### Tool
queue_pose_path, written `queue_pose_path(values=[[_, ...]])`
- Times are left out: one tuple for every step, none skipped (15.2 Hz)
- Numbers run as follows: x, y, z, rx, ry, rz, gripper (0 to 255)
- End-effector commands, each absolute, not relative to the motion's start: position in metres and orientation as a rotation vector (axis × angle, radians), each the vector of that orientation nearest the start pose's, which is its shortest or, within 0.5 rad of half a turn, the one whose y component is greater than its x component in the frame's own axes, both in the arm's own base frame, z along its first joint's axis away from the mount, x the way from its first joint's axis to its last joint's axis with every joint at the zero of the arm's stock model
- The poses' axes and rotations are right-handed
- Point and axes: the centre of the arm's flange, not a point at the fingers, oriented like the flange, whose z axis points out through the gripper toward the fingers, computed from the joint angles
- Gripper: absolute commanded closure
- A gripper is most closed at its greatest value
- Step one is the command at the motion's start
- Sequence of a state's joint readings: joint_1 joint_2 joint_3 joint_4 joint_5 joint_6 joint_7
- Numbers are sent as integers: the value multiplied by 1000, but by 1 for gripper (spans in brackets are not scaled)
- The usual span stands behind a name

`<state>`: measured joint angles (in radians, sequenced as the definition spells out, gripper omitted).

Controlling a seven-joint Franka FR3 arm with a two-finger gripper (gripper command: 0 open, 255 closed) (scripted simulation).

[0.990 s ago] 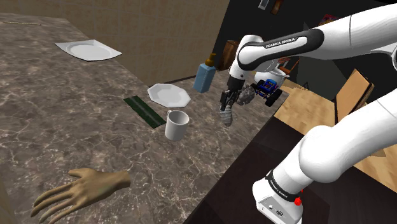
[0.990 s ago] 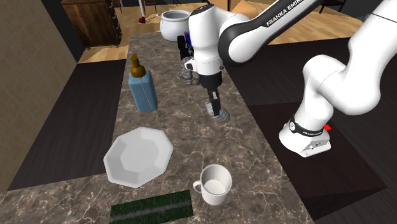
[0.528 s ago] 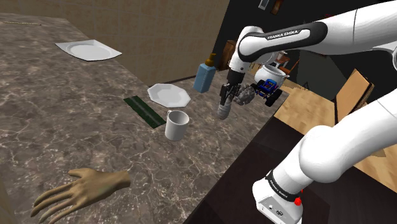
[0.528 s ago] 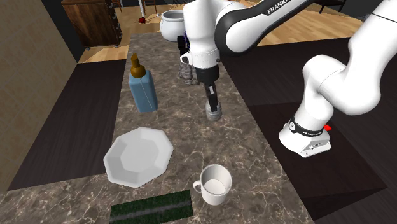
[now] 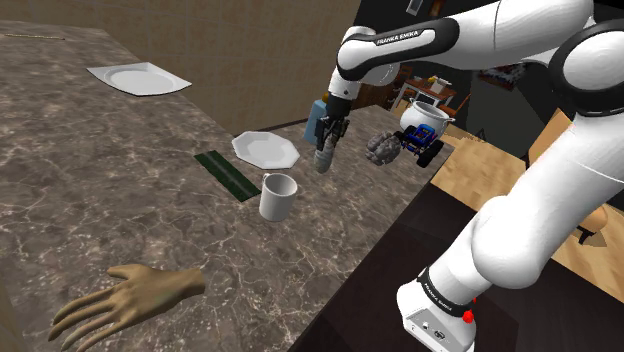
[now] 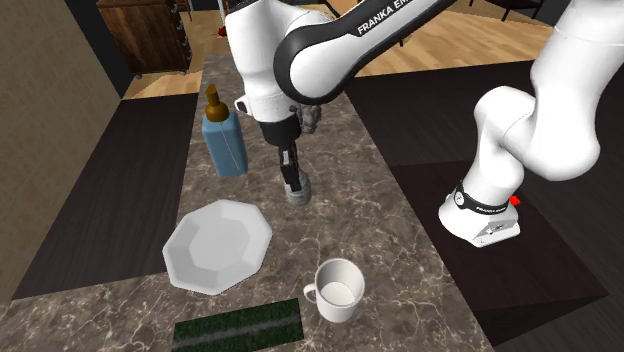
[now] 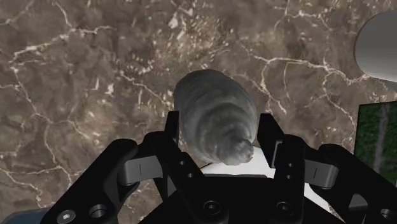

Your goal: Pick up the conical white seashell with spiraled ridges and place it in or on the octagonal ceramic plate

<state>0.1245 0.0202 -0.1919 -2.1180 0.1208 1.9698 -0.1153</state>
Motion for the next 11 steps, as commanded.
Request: queue_pose_path(values=[[551,-19,391,-3014,13,238,255],[563,-14,391,-3014,13,238,255],[575,-9,391,-3014,13,238,255],[587,-4,391,-3014,13,238,255],[600,0,391,-3014,13,238,255],[612,5,391,-3014,13,238,255],[624,10,392,-3014,13,238,255],[637,15,392,-3014,13,238,255],[649,20,392,-3014,13,238,255],[661,25,392,-3014,13,238,255],[673,29,392,-3014,13,238,255]])
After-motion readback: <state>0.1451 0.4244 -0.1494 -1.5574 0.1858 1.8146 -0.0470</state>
